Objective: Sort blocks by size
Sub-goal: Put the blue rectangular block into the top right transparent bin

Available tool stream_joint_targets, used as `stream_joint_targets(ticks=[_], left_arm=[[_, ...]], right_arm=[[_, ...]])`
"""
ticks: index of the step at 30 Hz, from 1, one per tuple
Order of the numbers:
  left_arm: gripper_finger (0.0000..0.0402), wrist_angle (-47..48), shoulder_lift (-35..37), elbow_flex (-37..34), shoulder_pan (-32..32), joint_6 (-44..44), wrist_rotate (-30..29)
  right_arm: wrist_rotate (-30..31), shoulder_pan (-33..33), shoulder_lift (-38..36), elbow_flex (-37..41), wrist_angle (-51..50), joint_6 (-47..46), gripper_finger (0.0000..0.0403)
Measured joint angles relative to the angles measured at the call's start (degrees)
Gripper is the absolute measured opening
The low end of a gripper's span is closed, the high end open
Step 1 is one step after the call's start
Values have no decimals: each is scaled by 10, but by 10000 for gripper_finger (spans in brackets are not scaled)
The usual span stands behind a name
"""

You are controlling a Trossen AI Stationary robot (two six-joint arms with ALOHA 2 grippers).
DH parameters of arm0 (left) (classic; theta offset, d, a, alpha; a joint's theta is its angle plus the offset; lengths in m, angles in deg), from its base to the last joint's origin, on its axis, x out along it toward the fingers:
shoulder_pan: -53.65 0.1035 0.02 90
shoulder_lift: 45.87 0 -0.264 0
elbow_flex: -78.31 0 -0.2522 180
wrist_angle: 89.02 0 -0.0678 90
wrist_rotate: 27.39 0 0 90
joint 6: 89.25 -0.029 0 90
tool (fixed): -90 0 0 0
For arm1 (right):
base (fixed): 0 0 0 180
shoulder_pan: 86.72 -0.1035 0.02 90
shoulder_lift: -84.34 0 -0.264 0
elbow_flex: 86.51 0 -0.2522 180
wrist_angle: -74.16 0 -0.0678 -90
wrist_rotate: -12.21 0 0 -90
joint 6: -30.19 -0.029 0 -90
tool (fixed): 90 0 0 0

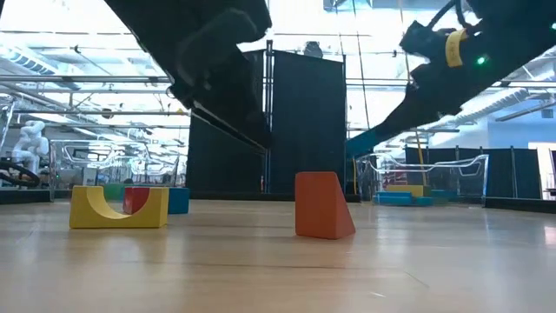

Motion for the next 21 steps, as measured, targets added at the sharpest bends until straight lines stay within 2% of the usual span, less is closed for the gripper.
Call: stream_joint_targets(ticks=[7,13,17,21], left_arm=[[217,-26,21,-41,0,1,3],[217,-109,22,-85,2,-17,33],[217,-162,22,-98,5,-41,60],[217,-200,22,-102,7,-64,98]], right_arm=[[33,60,-134,0,-185,-33,45],[55,142,-211,0,-306,-71,45],[76,213,-228,0,-341,-70,55],[75,294,-227,0,-334,-39,54]])
